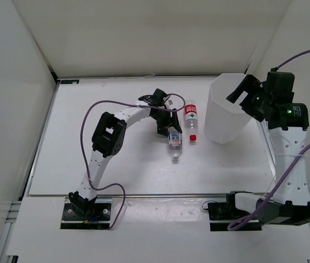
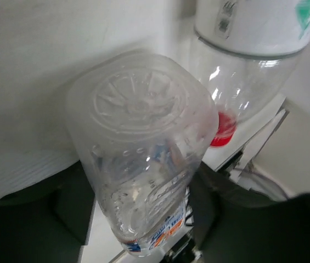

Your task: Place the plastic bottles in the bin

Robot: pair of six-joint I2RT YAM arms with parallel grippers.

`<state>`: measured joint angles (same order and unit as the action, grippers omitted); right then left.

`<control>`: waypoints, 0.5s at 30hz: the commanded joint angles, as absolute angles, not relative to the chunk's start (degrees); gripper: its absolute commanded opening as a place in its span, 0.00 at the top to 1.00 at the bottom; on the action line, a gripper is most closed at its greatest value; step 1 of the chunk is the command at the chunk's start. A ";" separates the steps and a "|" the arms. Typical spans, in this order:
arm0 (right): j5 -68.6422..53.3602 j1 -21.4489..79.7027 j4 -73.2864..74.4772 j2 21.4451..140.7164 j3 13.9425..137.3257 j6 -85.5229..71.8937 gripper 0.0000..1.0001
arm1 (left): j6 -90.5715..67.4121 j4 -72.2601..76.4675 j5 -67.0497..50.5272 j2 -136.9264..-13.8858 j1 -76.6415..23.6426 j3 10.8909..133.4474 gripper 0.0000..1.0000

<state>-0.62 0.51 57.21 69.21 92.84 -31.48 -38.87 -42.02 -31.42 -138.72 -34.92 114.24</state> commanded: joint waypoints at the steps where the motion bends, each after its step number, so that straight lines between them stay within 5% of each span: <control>1: 0.79 0.70 56.25 67.68 91.94 -29.71 0.00 | -39.72 -43.42 -30.68 -135.10 -32.18 108.82 0.50; 10: 3.68 0.70 56.78 67.15 95.35 -29.71 0.00 | -40.25 -49.04 -19.17 -123.42 -31.38 127.24 0.49; 15: 10.71 -1.14 62.29 67.15 98.87 -33.48 0.00 | -45.87 -35.36 -21.70 -123.48 -31.38 141.14 0.48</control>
